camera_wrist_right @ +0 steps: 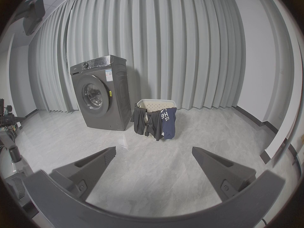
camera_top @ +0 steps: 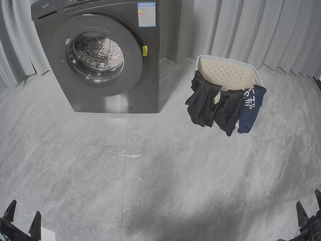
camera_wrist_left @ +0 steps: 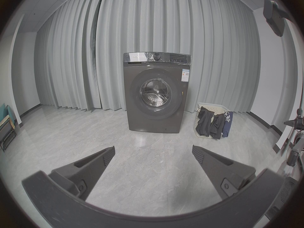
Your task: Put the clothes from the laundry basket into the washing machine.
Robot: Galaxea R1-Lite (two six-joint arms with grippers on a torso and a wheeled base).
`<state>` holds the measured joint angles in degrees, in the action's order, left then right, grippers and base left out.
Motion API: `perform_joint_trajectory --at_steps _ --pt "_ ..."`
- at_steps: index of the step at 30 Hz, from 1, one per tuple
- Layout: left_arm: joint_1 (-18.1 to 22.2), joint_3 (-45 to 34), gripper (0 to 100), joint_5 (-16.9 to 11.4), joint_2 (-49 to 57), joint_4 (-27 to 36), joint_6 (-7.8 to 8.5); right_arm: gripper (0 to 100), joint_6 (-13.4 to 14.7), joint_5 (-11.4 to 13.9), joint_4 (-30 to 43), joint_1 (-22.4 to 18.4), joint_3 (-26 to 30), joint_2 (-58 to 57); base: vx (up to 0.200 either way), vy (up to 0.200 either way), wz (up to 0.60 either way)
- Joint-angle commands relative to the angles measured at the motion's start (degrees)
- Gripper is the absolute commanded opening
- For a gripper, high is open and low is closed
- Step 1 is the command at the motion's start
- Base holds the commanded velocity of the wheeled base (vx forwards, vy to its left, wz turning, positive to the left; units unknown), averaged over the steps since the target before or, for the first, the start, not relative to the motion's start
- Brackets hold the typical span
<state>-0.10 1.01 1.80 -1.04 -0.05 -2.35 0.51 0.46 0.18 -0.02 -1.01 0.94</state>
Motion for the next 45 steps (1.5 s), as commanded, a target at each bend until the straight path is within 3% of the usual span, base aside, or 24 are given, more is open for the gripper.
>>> perform_joint_trajectory --at_steps 1,18,36,45 --pt "0.0 -1.0 100 0.0 0.8 0.0 -0.02 100 0.1 0.0 0.0 0.0 1.0 -0.6 0.0 0.0 0.0" --pt "0.0 -1.0 100 -0.1 0.8 0.0 -0.2 100 -0.1 0.4 0.0 0.0 1.0 -0.6 0.0 0.0 0.0" --pt "0.0 -1.0 100 0.0 0.8 0.0 -0.11 100 -0.3 0.5 0.0 0.1 1.0 -0.7 0.2 0.0 0.0" --pt "-0.1 -1.0 100 0.0 0.8 0.0 -0.28 100 -0.3 0.5 0.0 0.1 1.0 -0.7 0.0 0.0 0.0"
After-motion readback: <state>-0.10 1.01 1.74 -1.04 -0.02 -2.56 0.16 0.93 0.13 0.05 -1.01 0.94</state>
